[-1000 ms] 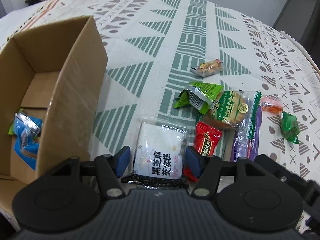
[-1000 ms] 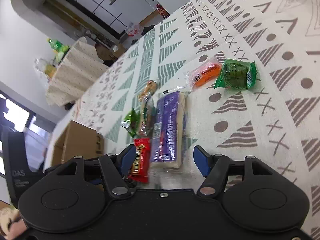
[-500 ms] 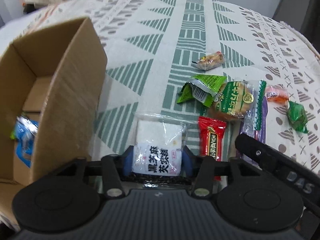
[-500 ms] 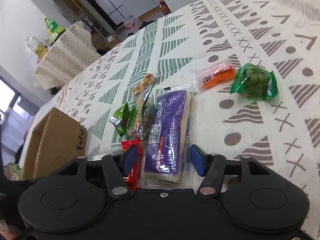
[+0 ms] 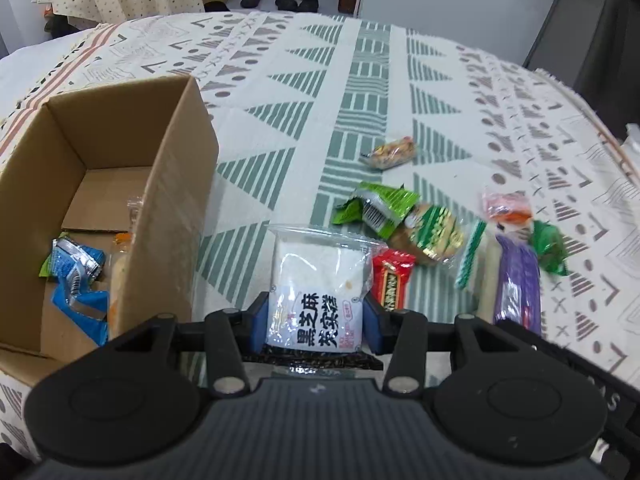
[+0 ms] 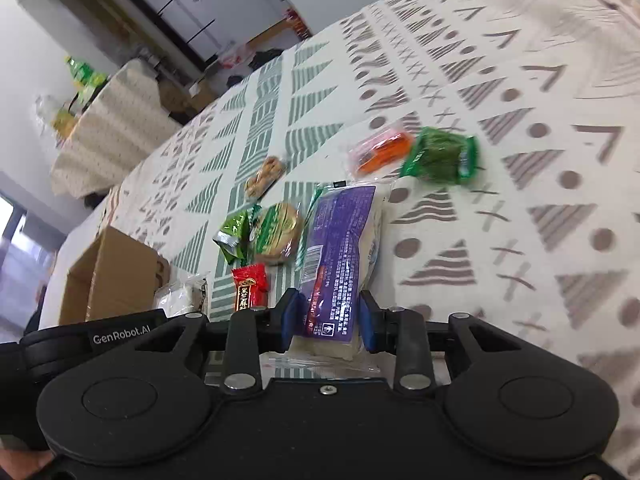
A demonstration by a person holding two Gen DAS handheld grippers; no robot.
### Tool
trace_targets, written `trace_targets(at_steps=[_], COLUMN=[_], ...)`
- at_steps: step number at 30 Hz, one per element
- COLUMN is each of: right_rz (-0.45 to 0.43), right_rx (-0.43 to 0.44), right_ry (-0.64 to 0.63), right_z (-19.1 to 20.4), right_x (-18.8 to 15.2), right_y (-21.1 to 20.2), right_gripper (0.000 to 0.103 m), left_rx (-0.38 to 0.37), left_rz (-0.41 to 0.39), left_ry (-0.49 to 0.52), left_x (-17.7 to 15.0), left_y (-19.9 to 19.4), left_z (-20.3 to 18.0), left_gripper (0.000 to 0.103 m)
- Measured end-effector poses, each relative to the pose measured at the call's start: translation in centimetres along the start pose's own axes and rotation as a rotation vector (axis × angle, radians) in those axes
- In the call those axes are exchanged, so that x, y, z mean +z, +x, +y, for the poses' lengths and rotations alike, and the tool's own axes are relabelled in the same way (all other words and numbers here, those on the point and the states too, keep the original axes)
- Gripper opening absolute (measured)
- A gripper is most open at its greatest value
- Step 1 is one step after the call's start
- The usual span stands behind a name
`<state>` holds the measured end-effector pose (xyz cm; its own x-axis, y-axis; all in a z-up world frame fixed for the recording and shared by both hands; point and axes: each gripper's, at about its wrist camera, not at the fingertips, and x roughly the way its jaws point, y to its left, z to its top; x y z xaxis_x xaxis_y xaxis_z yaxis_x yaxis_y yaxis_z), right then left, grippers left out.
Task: Organize snacks
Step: 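Lift both held packs toward the box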
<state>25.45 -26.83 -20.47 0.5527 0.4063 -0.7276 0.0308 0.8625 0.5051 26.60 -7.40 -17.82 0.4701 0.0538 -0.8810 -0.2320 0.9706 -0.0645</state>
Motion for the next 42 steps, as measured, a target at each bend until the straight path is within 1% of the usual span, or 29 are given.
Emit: trace_targets(at_steps=[6,9,13,17,20,22,25,29,32,35,39,42], right_rz=[-0.036,-0.041,-0.021,-0.009,-0.019,-0.023,-0.037,-0.054,-0.068,-0.071,-0.071,-0.075], right_rx=[-0.03,-0.046,-0.082,-0.118,-0.129,-0.125,-0.119,-0.093,-0.074,-0.056,-0.03,-0.014], right_ry=[0.011,0.019,0.023,-0.002,-0.036,-0.05,-0.062,-0.078,-0.108,-0.129,-0.162,-0.19], right_z=[1.2,1.9,2.8,4.3,5.6,6.5,7.8,9.6,11.4,13.0,15.1,16.9], right_x=[-0.6,-0.6,-0.6,-0.6,-0.5,-0.3,0.0,0.0,-0.3,-0.5,-0.6,-0.8], right_y=[-3.0,-4.2,-5.4,-6.7,-7.7,-8.1,-8.5,-8.7,-8.9,-9.0,-8.8,-8.5], right_gripper=[0.031,0.031,0.031,0.031,0.031,0.031,0.031,0.031,0.031,0.031,0.031,0.031], left_rx=[-0.005,-0.035,-0.07,-0.114,-0.131,-0.14,-0.133,-0.145,-0.155,-0.147,-0.13,-0.144], left_rz=[-0.072,-0.076,-0.091,-0.108,-0.144,-0.163,-0.194,-0.191,-0.207,-0.216,-0.236,-0.229], left_ry=[-0.017,-0.03,-0.022,-0.049,-0.075,-0.077,-0.067,-0.083,-0.113,-0.149,-0.169,-0.2], left_x=[0.4,0.5,0.5,0.5,0.8,0.9,0.6,0.4,0.7,1.1,1.5,2.1], left_y=[-2.4,-3.2,-4.7,-6.5,-7.9,-8.8,-9.7,-10.1,-10.8,-11.4,-11.9,-11.8], left_z=[0.7,1.3,1.8,2.5,3.5,4.0,4.6,6.0,7.2,8.5,10.3,11.9], left_gripper=[0.046,0.046,0.046,0.046,0.046,0.046,0.046,0.046,0.046,0.046,0.046,0.046])
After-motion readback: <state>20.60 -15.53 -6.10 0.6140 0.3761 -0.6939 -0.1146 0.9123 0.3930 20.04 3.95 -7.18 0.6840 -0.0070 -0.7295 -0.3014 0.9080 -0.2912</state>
